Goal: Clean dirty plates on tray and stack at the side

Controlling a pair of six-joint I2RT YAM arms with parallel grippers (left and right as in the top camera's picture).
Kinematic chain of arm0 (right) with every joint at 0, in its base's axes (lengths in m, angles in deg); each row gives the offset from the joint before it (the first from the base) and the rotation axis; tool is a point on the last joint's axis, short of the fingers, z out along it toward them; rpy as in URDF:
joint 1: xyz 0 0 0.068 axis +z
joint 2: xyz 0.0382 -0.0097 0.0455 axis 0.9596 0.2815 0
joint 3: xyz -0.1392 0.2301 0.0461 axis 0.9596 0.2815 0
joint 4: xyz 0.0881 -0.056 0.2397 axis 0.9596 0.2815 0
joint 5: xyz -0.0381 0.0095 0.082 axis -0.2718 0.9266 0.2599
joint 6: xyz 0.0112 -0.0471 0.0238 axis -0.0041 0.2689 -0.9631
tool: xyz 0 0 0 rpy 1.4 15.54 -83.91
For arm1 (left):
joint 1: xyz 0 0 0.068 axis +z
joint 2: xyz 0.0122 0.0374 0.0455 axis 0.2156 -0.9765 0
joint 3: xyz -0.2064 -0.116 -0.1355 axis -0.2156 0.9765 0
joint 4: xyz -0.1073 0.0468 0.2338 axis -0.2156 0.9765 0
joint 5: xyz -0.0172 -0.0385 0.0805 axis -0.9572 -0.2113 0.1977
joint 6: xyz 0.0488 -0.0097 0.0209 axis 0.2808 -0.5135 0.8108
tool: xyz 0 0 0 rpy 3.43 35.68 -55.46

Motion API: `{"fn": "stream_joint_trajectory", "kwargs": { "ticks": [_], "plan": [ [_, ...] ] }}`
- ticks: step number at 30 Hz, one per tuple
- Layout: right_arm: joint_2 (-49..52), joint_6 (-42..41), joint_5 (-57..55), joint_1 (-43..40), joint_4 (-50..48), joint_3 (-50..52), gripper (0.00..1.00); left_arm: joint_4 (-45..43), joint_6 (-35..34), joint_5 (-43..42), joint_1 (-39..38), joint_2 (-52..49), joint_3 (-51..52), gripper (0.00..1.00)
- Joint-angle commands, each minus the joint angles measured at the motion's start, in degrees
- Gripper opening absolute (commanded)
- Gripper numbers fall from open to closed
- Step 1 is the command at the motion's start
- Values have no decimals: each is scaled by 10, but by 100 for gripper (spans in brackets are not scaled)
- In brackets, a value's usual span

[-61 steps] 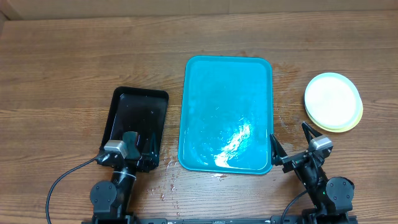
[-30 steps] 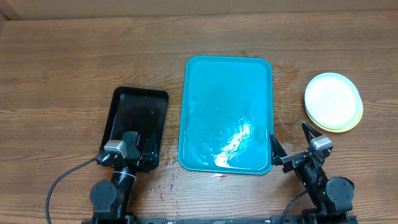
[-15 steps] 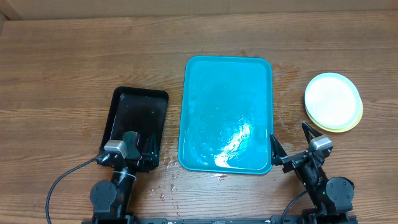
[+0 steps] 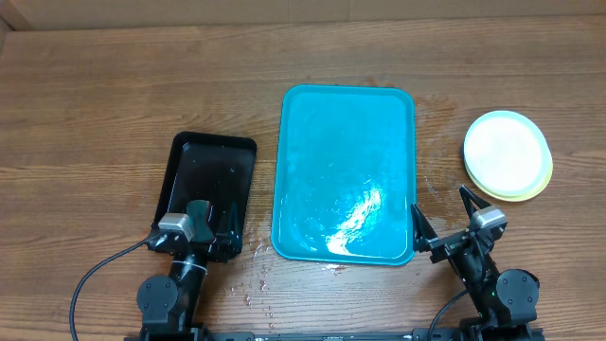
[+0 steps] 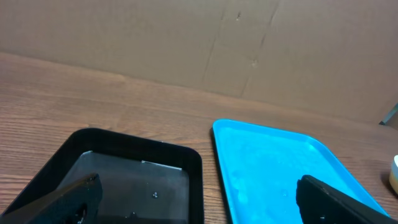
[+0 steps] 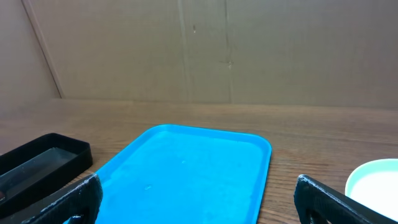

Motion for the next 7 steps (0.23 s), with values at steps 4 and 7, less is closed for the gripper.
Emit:
{"fn": "stream_joint_trajectory", "kwargs": {
  "ticks": [4, 7],
  "plan": [
    [-5, -2, 0, 0, -4, 6, 100, 1, 11, 6, 0, 6, 2, 100],
    [-5, -2, 0, 0, -4, 6, 100, 1, 11, 6, 0, 6, 2, 100]
  ]
}}
